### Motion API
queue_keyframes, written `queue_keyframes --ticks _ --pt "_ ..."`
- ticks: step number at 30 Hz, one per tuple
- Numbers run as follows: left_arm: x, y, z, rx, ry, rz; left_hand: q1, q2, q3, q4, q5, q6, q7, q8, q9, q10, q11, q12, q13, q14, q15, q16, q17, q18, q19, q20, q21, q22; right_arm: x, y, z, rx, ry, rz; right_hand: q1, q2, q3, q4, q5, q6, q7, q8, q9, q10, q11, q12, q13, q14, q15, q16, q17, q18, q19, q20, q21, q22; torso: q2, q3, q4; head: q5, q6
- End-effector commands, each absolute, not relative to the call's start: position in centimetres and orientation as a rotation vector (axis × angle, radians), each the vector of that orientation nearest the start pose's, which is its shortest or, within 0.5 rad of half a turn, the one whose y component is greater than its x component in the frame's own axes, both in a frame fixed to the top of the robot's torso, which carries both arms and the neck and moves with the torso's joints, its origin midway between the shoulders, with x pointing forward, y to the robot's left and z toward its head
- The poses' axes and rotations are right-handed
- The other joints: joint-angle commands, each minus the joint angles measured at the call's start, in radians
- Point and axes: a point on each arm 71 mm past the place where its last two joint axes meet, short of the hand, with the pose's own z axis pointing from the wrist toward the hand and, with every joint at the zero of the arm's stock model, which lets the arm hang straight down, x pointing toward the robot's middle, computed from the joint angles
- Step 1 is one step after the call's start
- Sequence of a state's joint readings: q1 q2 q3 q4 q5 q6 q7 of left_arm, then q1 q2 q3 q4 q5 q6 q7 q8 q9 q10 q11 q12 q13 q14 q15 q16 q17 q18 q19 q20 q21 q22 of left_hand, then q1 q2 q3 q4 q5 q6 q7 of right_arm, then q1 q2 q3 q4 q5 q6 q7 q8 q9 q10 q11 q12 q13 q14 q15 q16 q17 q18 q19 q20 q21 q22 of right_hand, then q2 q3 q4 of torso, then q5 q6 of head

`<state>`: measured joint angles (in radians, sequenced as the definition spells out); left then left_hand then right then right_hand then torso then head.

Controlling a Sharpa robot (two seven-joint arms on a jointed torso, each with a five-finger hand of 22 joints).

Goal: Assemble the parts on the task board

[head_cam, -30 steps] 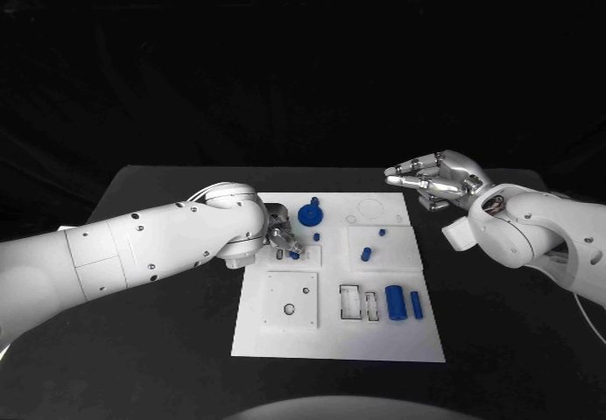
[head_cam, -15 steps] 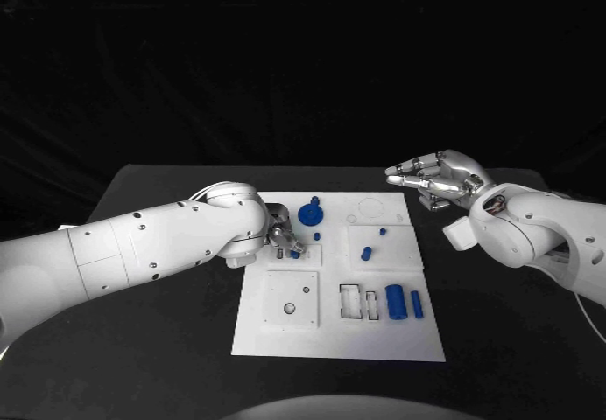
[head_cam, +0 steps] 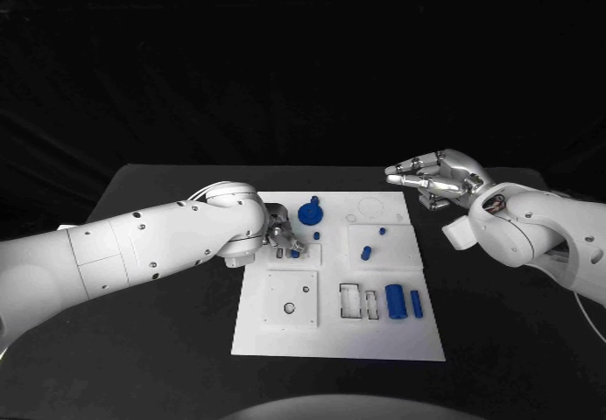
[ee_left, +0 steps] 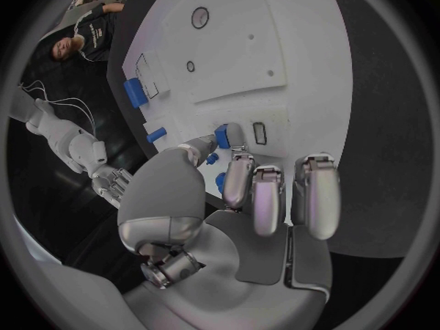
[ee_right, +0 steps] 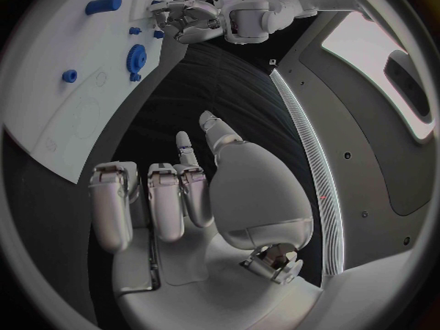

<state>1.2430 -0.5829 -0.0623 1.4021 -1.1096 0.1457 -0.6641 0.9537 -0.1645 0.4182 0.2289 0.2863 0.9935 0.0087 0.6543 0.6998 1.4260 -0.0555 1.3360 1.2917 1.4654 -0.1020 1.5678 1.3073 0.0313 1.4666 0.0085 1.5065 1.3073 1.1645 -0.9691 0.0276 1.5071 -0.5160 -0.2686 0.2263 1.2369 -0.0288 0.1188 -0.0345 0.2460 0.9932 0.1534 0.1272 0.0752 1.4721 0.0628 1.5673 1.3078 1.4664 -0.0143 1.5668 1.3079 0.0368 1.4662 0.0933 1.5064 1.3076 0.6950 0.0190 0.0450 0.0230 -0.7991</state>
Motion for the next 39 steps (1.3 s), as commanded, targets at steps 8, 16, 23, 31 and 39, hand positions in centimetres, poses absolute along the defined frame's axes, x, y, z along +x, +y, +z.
queue_keyframes --ticks 8,16,23,31,39 --pt "49.5 13.2 -21.9 -0.094 2.337 -0.324 -0.005 0.012 -0.179 0.052 -0.063 0.013 -0.005 -0.003 0.01 0.014 -0.004 0.008 0.011 0.105 -0.009 0.003 0.263 -0.011 0.072 -0.01 0.009 0.177 48.8 -26.9 -17.3 0.684 1.587 1.231 0.0 0.005 -0.009 -0.002 0.002 -0.008 -0.002 -0.002 -0.001 0.099 0.004 0.003 0.263 0.104 0.01 0.004 0.263 -0.002 0.029 0.009 -0.005 0.113 0.0 -0.0006 -0.0009 -0.004 0.001" --pt "49.6 13.8 -20.9 -0.149 2.317 -0.365 0.003 0.026 -0.221 0.059 -0.076 0.012 -0.005 -0.005 0.012 0.012 -0.004 0.004 0.008 0.105 -0.009 0.003 0.263 -0.009 0.069 -0.011 0.004 0.17 48.9 -26.9 -17.3 0.685 1.587 1.229 -0.001 0.005 -0.01 -0.001 0.0 -0.009 -0.002 -0.002 -0.001 0.099 0.004 0.003 0.263 0.104 0.01 0.004 0.263 -0.002 0.028 0.009 -0.006 0.112 0.0 -0.0011 -0.0003 -0.006 0.002" --pt "50.2 15.1 -18.7 -0.265 2.353 -0.469 0.05 0.039 -0.301 0.058 -0.074 -0.061 0.021 -0.037 0.007 -0.064 0.016 -0.095 -0.099 0.105 0.003 0.003 0.263 0.002 0.049 -0.001 -0.033 0.118 48.9 -27.0 -17.4 0.688 1.587 1.227 -0.002 0.006 -0.011 -0.001 -0.001 -0.009 -0.002 -0.002 -0.001 0.099 0.004 0.003 0.263 0.104 0.01 0.004 0.263 -0.001 0.028 0.009 -0.006 0.111 0.0 -0.0012 0.0012 -0.009 0.005" --pt "53.0 17.5 -16.2 -0.266 2.372 -0.406 0.109 0.073 -0.376 0.06 -0.078 -0.156 0.079 -0.158 -0.089 -0.11 0.065 -0.14 -0.155 0.105 0.047 0.003 0.263 0.007 0.039 0.036 -0.052 0.095 49.0 -27.1 -17.5 0.69 1.587 1.224 -0.002 0.006 -0.011 -0.001 -0.001 -0.009 -0.002 -0.002 -0.001 0.099 0.004 0.003 0.263 0.104 0.01 0.004 0.263 -0.001 0.028 0.009 -0.006 0.111 -0.002 -0.0004 0.0025 -0.005 0.01" --pt "55.9 17.9 -16.4 -0.213 2.344 -0.253 0.069 0.083 -0.46 0.065 -0.238 -0.084 0.064 -0.148 -0.123 -0.1 0.055 -0.123 -0.144 0.105 0.039 0.003 0.263 0.007 0.042 0.038 -0.048 0.104 49.1 -26.8 -17.5 0.691 1.59 1.228 -0.003 0.006 -0.011 -0.001 -0.001 -0.009 -0.002 -0.002 -0.001 0.099 0.004 0.003 0.263 0.104 0.01 0.004 0.263 -0.001 0.028 0.009 -0.006 0.111 0.001 -0.0022 0.0003 0.0 0.013"
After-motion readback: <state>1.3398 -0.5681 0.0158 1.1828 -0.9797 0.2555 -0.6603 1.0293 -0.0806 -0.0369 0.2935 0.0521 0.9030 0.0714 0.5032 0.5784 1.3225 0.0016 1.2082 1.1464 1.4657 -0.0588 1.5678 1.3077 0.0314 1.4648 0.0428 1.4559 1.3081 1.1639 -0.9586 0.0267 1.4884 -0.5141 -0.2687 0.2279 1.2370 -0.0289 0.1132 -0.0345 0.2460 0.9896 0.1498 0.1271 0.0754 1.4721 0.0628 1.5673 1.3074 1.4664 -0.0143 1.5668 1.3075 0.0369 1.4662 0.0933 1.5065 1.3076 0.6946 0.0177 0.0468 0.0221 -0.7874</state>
